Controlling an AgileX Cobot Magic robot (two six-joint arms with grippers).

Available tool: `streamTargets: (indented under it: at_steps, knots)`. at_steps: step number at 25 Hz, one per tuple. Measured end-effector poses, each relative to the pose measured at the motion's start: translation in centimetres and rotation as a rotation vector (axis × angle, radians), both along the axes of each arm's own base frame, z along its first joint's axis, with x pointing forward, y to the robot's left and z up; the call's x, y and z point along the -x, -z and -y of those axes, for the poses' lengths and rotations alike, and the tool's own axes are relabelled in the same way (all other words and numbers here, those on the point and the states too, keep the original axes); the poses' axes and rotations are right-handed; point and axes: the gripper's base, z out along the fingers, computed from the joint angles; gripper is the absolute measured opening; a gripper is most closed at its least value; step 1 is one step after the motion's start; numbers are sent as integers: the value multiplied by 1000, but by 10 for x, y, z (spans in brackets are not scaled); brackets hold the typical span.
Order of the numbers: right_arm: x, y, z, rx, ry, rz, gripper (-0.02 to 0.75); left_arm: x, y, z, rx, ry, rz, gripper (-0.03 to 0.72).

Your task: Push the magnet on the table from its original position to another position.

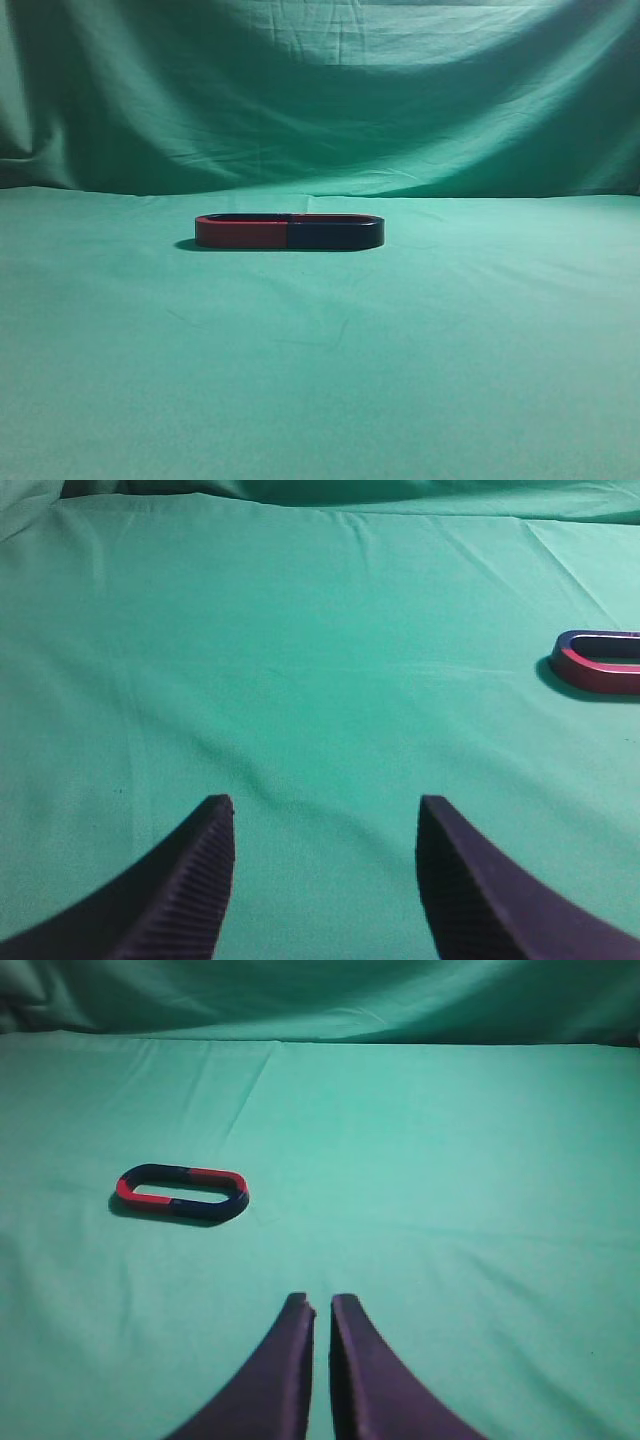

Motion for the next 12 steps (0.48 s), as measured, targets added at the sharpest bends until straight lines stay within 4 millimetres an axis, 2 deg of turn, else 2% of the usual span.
streamTargets:
  at_steps: [8, 12]
  knots:
    - [-5, 2, -2, -5, -9, 55, 469, 0, 0, 0, 0, 0, 0, 372]
    - [-12, 27, -6, 3, -31, 142, 469, 0, 0, 0, 0, 0, 0, 372]
